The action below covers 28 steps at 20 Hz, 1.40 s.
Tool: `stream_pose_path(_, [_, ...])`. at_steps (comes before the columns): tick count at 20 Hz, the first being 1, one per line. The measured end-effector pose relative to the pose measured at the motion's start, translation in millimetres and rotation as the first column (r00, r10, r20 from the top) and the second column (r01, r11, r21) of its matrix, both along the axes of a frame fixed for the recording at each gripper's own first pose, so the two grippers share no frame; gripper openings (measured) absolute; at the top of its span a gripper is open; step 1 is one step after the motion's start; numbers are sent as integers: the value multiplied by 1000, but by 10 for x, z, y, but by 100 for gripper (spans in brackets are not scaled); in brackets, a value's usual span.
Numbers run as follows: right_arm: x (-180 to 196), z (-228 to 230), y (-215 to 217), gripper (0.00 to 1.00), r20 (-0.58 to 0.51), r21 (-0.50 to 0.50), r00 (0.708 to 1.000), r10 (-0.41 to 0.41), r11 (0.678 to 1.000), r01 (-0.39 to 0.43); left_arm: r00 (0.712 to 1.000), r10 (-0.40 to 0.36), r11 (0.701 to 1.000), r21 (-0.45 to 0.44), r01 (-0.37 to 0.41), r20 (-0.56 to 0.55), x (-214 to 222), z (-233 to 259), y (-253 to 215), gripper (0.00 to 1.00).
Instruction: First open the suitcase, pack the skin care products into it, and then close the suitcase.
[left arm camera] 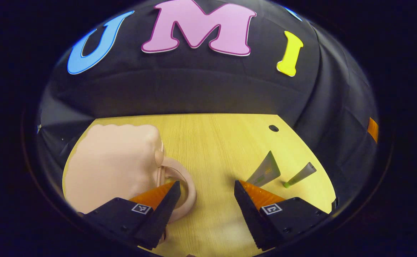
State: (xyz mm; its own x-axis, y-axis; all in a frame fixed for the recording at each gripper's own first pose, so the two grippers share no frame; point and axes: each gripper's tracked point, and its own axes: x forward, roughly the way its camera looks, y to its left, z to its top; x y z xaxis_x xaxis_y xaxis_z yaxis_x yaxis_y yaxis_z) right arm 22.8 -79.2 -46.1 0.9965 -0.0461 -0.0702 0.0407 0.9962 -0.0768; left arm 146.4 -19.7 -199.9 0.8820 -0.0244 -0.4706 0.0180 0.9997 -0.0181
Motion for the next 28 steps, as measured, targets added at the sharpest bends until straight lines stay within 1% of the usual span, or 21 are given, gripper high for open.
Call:
stream_pose_path(3, [73, -206, -124, 97, -57, 43, 998, -31, 999, 33, 997, 50, 999, 3, -50, -56, 168, -230, 83, 95])
stream_pose_path(4, [81, -247, -150, 97, -70, 55, 997, -37, 998, 41, 996, 54, 999, 3, -54, -70, 208, -290, 68, 94])
stream_pose_path(5, [84, -272, -182, 97, -79, 55, 996, -44, 997, 48, 995, 58, 998, 12, -58, -85, 261, -346, 86, 84])
stream_pose_path(6, [99, -271, -217, 97, -80, 48, 996, -49, 997, 53, 993, 64, 998, 25, -61, -100, 307, -398, 105, 82])
stream_pose_path(8, [130, -275, -297, 96, -82, 34, 995, -58, 998, 61, 988, 95, 995, 35, -91, -121, 388, -479, 153, 82])
stream_pose_path(9, [135, -288, -316, 96, -84, 34, 995, -62, 997, 65, 985, 117, 993, 32, -114, -129, 405, -513, 193, 77])
stream_pose_path(10, [129, -296, -337, 97, -86, 36, 994, -69, 997, 72, 981, 142, 990, 34, -139, -133, 418, -531, 240, 71])
stream_pose_path(11, [138, -305, -368, 96, -89, 37, 993, -79, 996, 83, 975, 176, 984, 47, -171, -138, 402, -557, 326, 51])
stream_pose_path(12, [139, -313, -408, 96, -93, 38, 992, -90, 995, 94, 968, 196, 981, 38, -192, -159, 360, -566, 359, 37])
stream_pose_path(13, [140, -311, -422, 97, -93, 39, 991, -97, 994, 101, 963, 200, 980, 35, -197, -181, 366, -623, 344, 22])
stream_pose_path(15, [133, -329, -372, 96, -99, 43, 991, -91, 995, 95, 968, 174, 985, 28, -172, -181, 389, -578, 319, 18])
stream_pose_path(16, [127, -341, -334, 96, -102, 41, 991, -83, 995, 88, 974, 151, 988, 15, -151, -168, 389, -500, 279, 19])
stream_pose_path(17, [128, -349, -306, 96, -104, 36, 992, -76, 996, 80, 978, 139, 990, 4, -140, -154, 372, -404, 254, 13])
stream_pose_path(19, [120, -349, -226, 96, -106, 35, 993, -56, 998, 60, 983, 137, 990, -15, -140, -121, 350, -145, 243, 11])
stream_pose_path(20, [123, -360, -173, 96, -109, 35, 993, -43, 998, 47, 984, 142, 989, -36, -146, -107, 334, 22, 273, 11])
stream_pose_path(22, [123, -374, -68, 96, -114, 34, 993, -19, 999, 23, 986, 139, 980, -129, -150, -91, 286, 351, 282, 11])
stream_pose_path(23, [125, -371, -14, 96, -113, 34, 994, -8, 999, 12, 987, 144, 977, -150, -154, -75, 239, 545, 355, 11])
stream_pose_path(26, [113, -345, 136, 97, -107, 47, 994, 19, 999, -14, 989, 148, 974, -168, -149, -22, 102, 1077, 606, 11])
stream_pose_path(28, [106, -333, 226, 96, -104, 59, 994, 32, 998, -26, 989, 151, 970, -195, -148, 0, -41, 1379, 830, 11])
